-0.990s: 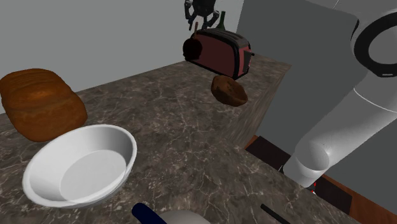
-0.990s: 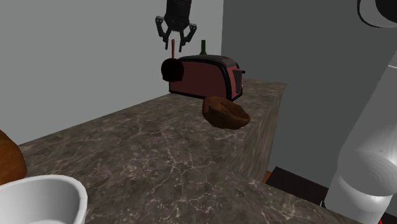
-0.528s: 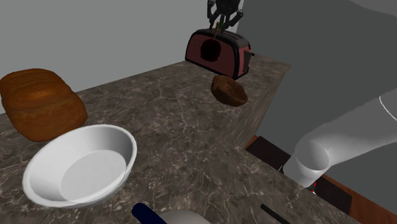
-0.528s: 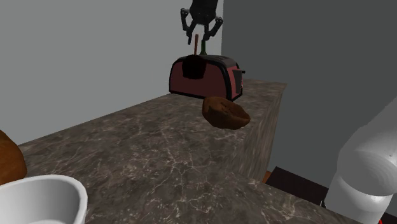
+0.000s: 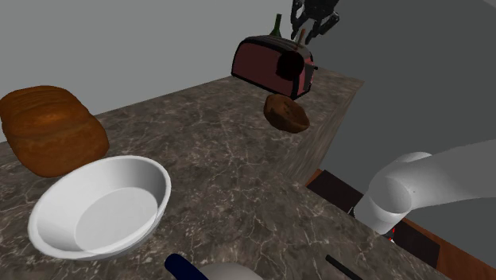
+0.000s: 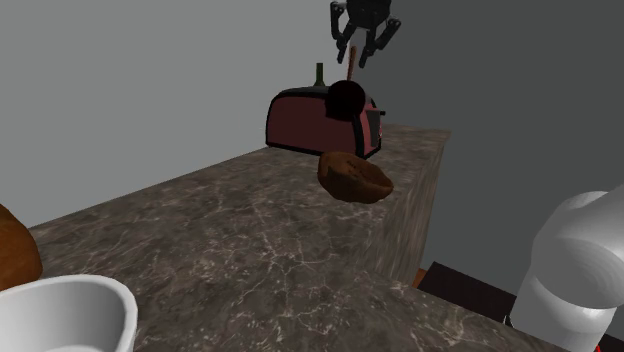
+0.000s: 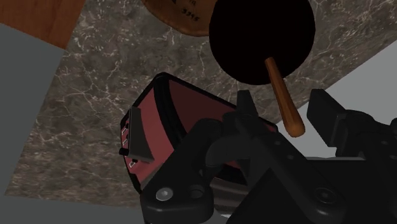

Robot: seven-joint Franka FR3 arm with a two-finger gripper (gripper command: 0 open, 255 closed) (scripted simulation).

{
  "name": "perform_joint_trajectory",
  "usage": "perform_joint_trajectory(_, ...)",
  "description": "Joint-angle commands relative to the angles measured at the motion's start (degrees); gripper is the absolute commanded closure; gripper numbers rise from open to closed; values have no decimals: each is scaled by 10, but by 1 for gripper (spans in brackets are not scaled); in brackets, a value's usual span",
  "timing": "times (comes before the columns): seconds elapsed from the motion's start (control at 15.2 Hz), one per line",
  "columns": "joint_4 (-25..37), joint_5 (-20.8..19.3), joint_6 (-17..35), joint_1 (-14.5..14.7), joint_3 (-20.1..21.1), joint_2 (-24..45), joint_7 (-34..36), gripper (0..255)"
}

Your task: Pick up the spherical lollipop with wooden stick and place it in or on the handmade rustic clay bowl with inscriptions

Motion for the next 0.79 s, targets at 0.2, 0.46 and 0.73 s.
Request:
perform_joint_trajectory(0.2,-53,2,31,3,-2,-21,0,255)
perform_joint_trajectory(0.46,-93,3,59,4,-2,-34,1,255)
perform_joint_trajectory(0.73,-132,4,88,6,-1,-44,4,255)
